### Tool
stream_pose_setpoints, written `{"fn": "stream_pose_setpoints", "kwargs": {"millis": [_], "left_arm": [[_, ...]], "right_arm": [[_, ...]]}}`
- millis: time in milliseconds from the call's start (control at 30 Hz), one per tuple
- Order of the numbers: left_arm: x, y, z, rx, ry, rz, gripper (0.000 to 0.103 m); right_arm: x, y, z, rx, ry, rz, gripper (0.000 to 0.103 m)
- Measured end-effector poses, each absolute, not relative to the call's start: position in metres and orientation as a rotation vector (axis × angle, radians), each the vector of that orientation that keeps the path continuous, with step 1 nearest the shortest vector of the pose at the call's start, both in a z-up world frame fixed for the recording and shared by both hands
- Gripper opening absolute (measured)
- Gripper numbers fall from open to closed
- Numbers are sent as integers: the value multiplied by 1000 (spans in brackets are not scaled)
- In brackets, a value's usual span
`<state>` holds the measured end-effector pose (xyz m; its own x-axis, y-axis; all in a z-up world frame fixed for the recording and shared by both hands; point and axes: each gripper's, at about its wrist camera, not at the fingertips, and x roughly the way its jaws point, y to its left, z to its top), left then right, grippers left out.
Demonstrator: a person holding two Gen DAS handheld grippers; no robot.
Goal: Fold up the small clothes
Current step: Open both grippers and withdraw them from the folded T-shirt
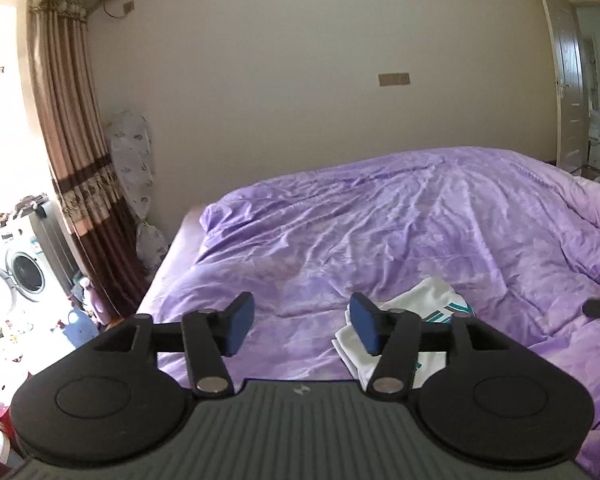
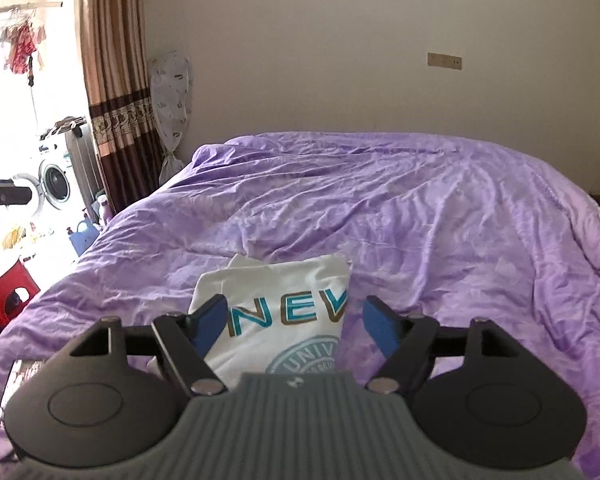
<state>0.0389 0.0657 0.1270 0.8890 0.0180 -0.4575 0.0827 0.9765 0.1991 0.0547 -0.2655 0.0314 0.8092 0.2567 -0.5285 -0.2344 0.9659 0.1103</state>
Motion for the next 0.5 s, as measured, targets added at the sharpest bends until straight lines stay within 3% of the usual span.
{"fn": "stream_pose_setpoints", "kwargs": {"millis": [167,500], "left_arm": [[23,61,112,217,467,-19,79],[40,17,28,180,719,-127,82]], "right_arm": [[27,-260,11,78,595,271,76],[14,-228,-38,102,673,222,79]]}}
